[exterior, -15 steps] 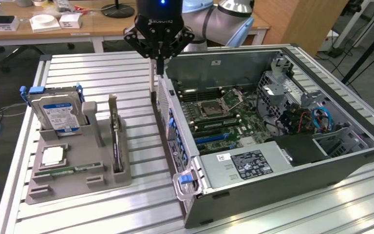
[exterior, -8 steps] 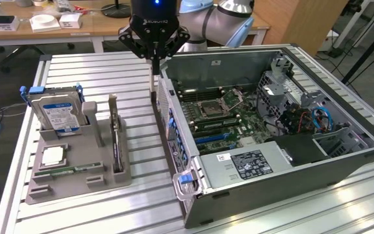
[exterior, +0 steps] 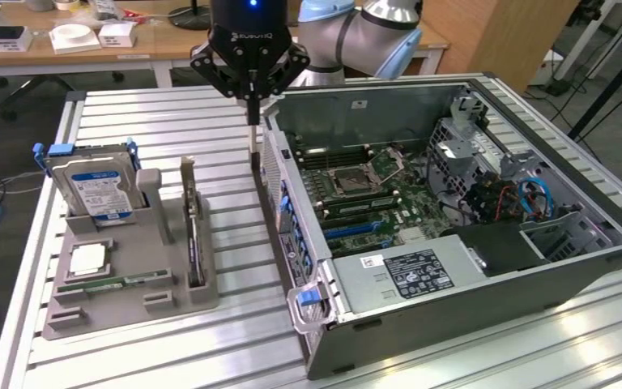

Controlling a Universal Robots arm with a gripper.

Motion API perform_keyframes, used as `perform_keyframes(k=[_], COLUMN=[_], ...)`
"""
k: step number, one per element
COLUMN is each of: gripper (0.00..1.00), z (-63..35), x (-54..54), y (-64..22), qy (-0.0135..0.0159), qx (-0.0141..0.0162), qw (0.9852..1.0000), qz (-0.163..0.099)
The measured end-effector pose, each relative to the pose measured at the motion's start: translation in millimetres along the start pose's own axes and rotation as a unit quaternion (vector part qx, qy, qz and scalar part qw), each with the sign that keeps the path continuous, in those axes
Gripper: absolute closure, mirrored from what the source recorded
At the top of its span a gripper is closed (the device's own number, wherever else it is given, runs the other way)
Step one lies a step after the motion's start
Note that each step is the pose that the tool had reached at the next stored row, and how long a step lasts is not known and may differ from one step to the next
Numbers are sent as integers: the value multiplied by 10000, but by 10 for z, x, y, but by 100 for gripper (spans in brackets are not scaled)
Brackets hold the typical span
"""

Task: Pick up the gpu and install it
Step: 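Reach for the gpu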

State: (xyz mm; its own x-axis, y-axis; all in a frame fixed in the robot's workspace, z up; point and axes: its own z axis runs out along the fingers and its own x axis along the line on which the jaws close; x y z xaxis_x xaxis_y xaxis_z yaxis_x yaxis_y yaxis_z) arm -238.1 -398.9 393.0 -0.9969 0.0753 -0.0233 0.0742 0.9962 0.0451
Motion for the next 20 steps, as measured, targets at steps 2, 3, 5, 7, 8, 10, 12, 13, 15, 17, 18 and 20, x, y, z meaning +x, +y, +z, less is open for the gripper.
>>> perform_keyframes(k=[2, 3, 5, 7, 8, 10, 12, 13, 15, 17, 18, 20], gripper=[89, 89, 89, 89, 89, 89, 89, 89, 89, 89, 89, 89], z=[-1, -1, -2, -3, -4, -5, -5, -6, -7, -7, -8, -9], x=[39, 57, 95, 135, 158, 206, 248, 270, 311, 347, 365, 407], y=[-3, -4, -7, -10, -12, -15, -18, -20, -24, -33, -37, -43], qy=[0, 0, 0, 0, 0, -1, -1, -1, 0, 0, -1, -1], qx=[0, 0, 0, 0, 0, 0, 0, 0, 0, 0, 0, 0], qw=[10000, 10000, 10000, 10000, 10000, 10000, 10000, 10000, 10000, 10000, 10000, 10000], qz=[0, 0, 0, 0, 0, 0, 0, 0, 0, 0, 0, 0])
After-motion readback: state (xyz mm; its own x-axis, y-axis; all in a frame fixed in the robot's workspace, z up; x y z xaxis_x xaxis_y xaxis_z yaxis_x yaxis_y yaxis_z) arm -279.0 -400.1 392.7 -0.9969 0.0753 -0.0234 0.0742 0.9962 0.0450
